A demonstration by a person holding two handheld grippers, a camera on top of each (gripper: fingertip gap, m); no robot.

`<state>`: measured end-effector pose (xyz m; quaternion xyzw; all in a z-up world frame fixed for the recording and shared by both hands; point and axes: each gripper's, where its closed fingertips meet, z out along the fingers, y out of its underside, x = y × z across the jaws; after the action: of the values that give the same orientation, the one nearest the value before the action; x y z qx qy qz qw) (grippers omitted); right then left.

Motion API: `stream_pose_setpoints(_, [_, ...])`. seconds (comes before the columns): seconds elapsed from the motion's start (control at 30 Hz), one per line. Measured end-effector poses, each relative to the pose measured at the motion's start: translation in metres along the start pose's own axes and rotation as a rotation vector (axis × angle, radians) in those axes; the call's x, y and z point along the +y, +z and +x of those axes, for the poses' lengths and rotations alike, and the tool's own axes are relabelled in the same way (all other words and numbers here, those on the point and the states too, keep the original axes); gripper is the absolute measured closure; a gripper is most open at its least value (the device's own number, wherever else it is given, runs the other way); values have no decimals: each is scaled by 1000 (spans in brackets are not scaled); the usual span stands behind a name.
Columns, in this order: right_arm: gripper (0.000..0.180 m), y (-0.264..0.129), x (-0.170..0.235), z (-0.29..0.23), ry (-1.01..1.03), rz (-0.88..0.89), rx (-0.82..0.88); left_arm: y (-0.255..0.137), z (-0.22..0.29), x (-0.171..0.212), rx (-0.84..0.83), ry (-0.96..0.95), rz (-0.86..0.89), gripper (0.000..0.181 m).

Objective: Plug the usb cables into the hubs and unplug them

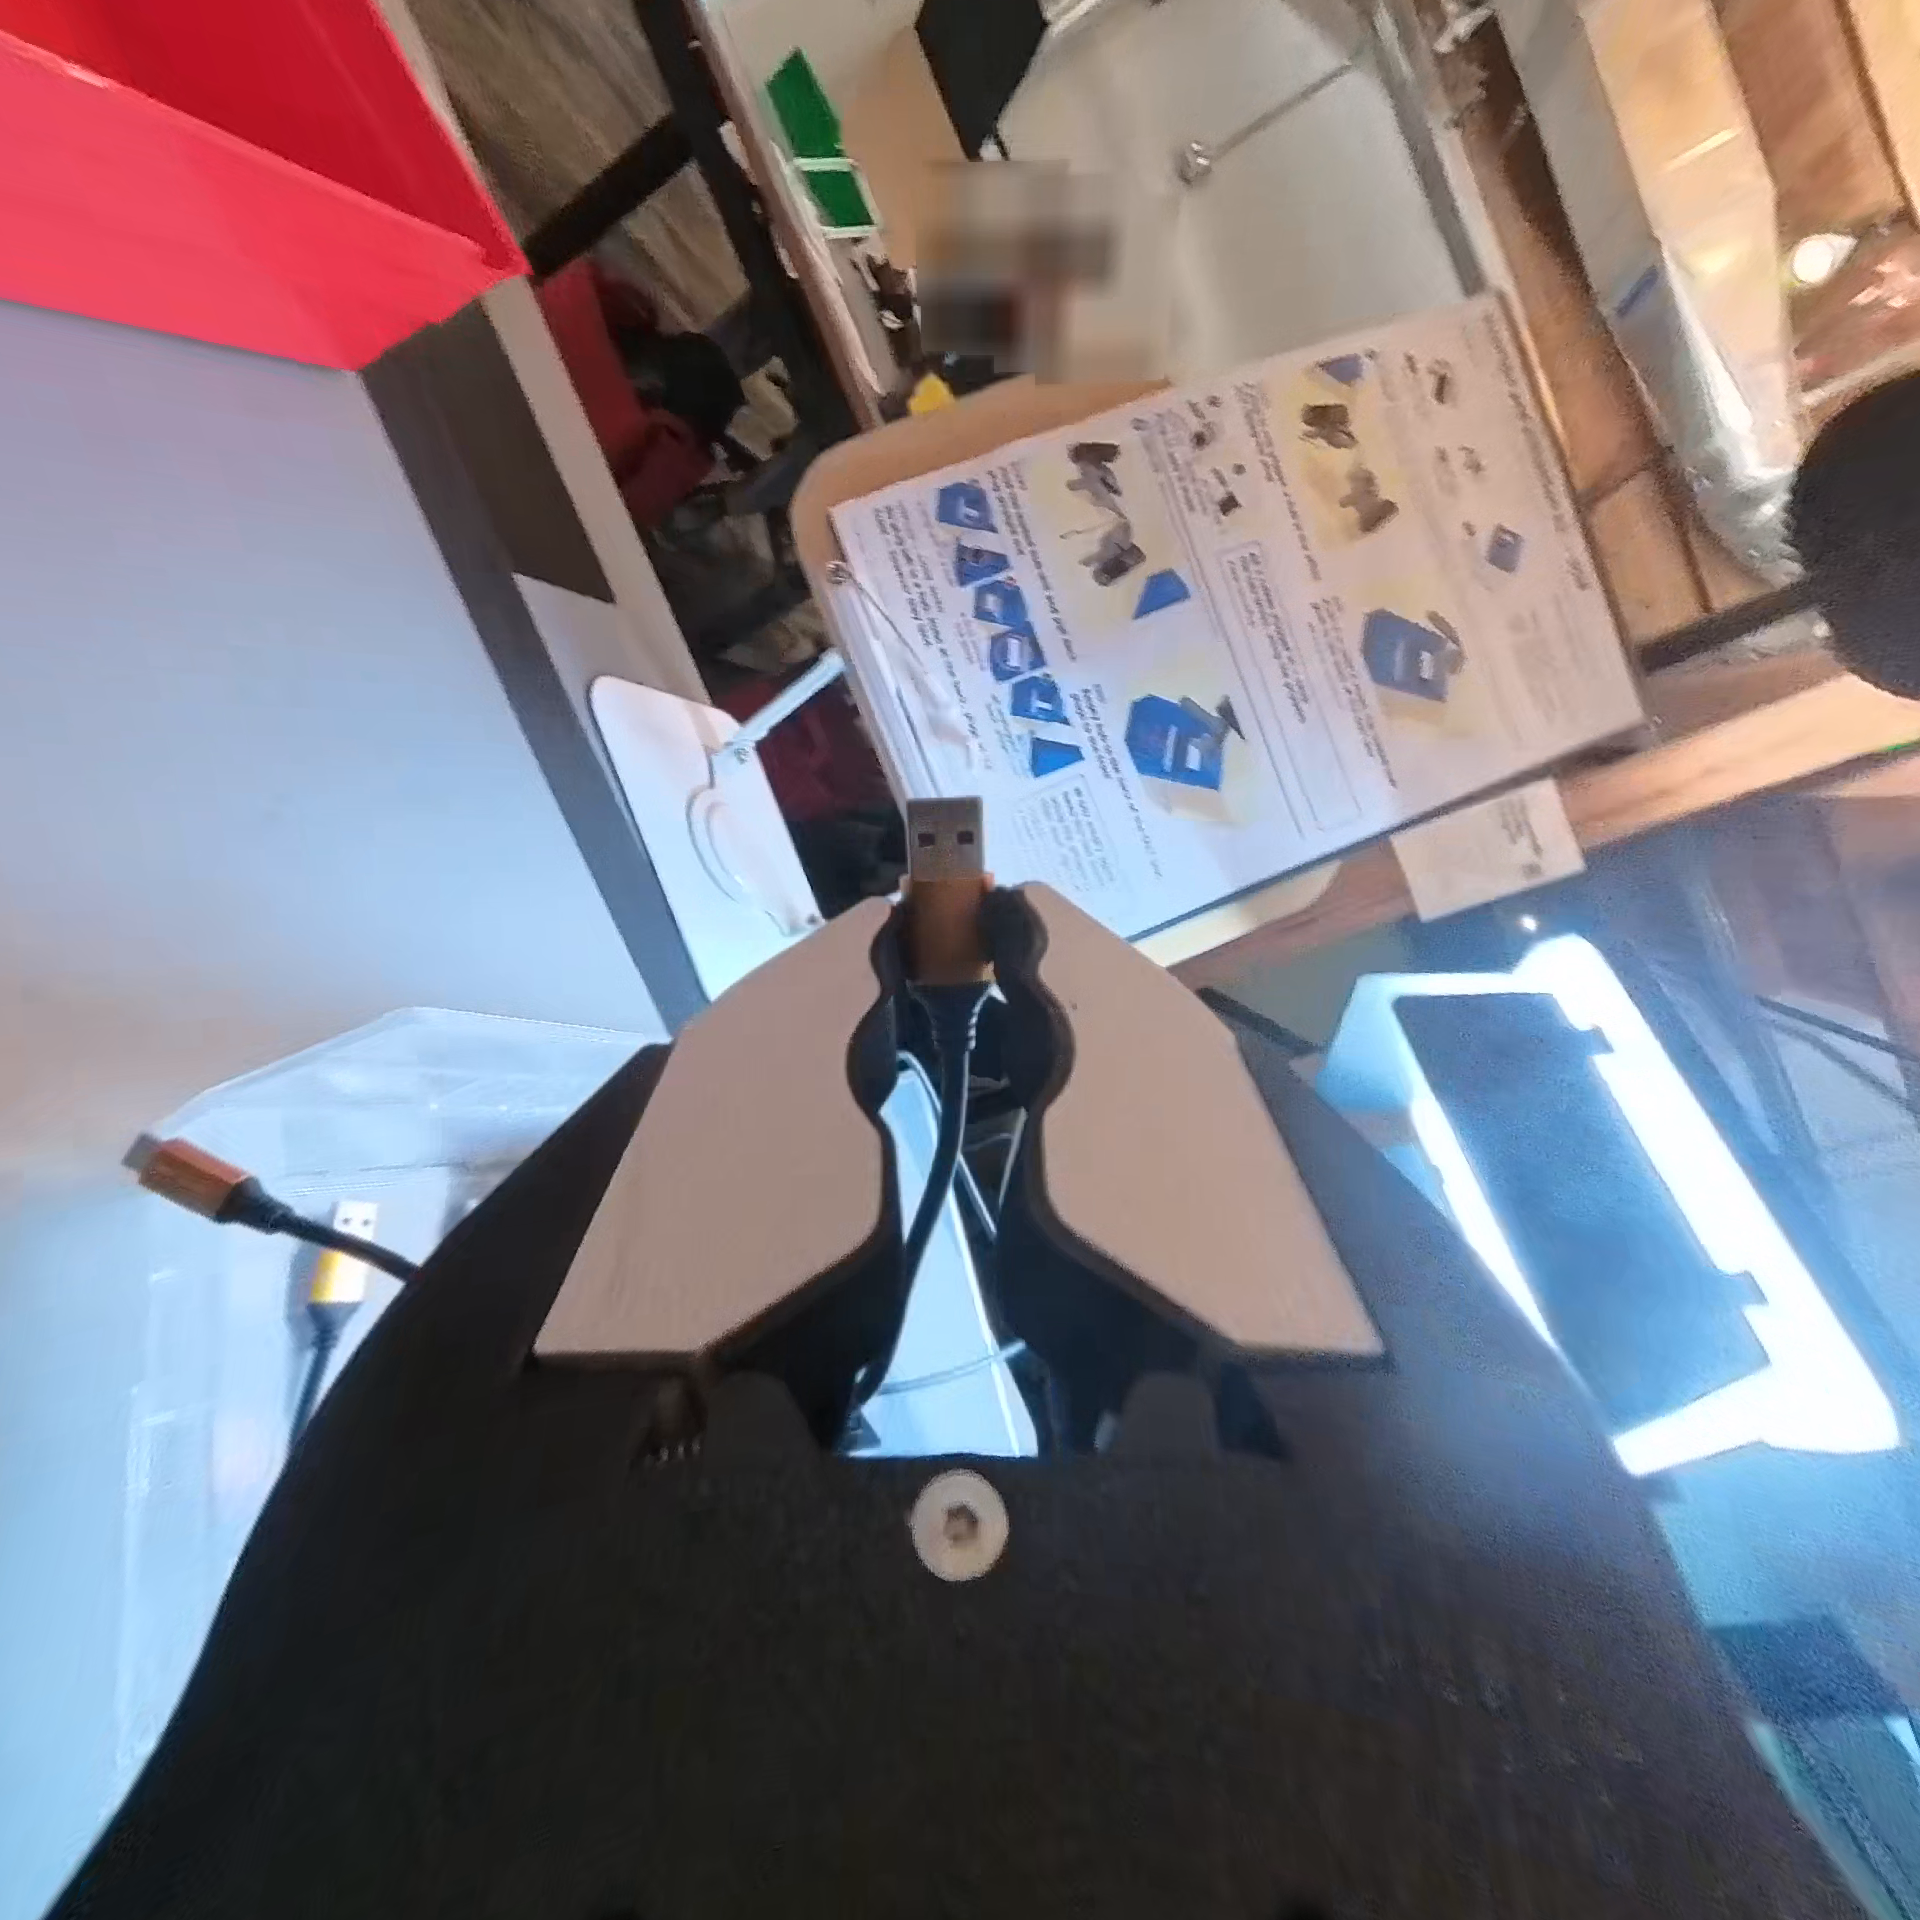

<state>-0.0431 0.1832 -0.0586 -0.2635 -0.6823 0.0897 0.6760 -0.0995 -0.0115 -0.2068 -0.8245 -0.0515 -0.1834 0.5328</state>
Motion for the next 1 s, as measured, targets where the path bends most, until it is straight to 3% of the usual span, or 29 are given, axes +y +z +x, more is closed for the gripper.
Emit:
stream_pose_setpoints(0.2, [163, -33, 38, 81, 128, -58, 366, 6, 5, 6, 5, 39, -20, 163])
stream_pose_setpoints(0.3, [163, -37, 56, 90, 146, -109, 404, 8, 8, 7, 11, 61, -20, 163])
stream_pose_setpoints(0.43, [163, -14, 79, 49, 141, -216, 149, 10, 9, 11, 18, 65, -28, 163])
stream_pose_setpoints(0.57, [161, -2, 108, -34, 228, -374, -312, 12, 11, 13, 33, 71, -30, 164])
stream_pose_setpoints(0.67, [130, -3, 110, -59, 323, -379, -448, 14, 13, 16, 42, 76, -38, 164])
stream_pose_setpoints(0.73, [123, -3, 94, -54, 409, -294, -456, 16, 15, 17, 49, 85, -44, 164])
stream_pose_setpoints(0.87, [126, -8, 42, -49, 465, -89, -489, 19, 18, 19, 63, 96, -53, 163])
stream_pose_setpoints(1.0, [136, -16, -34, -97, 480, 107, -713, 23, 24, 19, 67, 128, -42, 163])
